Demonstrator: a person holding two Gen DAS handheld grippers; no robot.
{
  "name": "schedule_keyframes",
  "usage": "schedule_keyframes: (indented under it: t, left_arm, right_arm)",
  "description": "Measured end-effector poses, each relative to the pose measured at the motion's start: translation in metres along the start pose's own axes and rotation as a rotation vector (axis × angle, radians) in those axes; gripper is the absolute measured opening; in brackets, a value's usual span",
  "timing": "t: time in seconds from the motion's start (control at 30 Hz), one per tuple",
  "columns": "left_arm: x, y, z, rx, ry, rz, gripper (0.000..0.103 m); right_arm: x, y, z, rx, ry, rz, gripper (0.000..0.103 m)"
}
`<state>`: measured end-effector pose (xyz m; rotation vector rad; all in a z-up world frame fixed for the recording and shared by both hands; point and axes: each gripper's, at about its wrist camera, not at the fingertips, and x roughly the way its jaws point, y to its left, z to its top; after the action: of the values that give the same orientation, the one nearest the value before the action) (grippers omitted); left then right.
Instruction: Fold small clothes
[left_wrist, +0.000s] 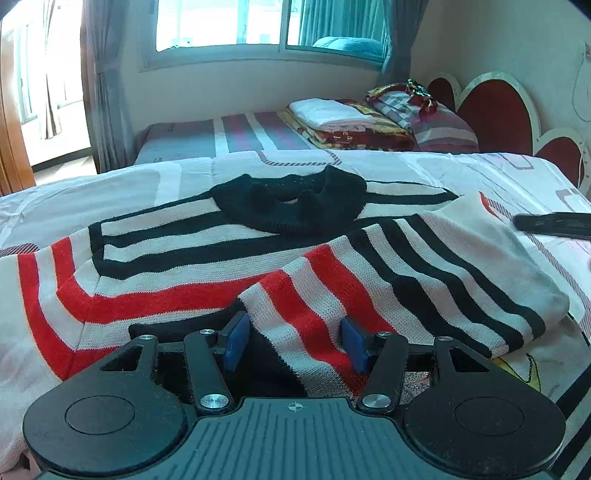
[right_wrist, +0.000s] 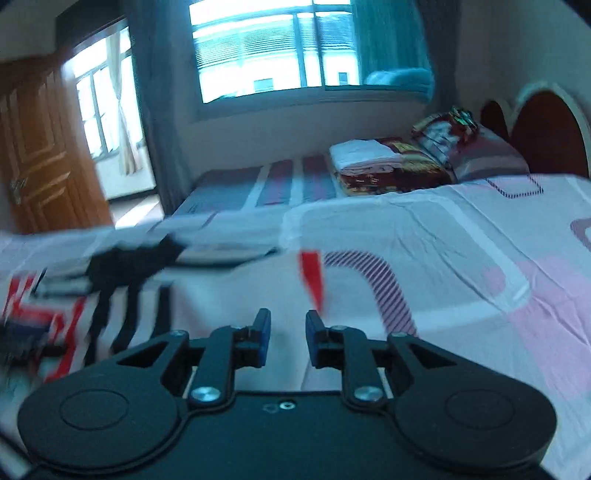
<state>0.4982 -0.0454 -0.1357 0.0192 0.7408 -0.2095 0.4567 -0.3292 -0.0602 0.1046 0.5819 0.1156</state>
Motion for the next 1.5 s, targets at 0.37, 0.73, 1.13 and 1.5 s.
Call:
schedule_keyframes:
  t: [0.37,0.73,1.13,1.5]
  left_arm:
    - [-0.009,0.004,-0.001,-0.031,-0.012,0.001,0.056]
    - [-0.173,0.205,-0.112,-0.583,-0.166,0.317,0.077]
    - [-0.179,0.338,-0.150,-0.947,-0.219,0.342,0.067]
    - [-0.136,0.157,0.006,-0.303,-0.285,0.147,0.005]
  right_arm:
    - [0.050,-0.004,0.000,0.010,0.121,-0.038,0.028]
    - [-0.061,0.017,-0.019,0.048,0.021,0.102,0.034]
    - [-0.069,0.078,-0.019,0.090,0.056,0.212,0.034]
    - [-0.068,0.046,-0.016,0.147,0.039,0.147,0.035]
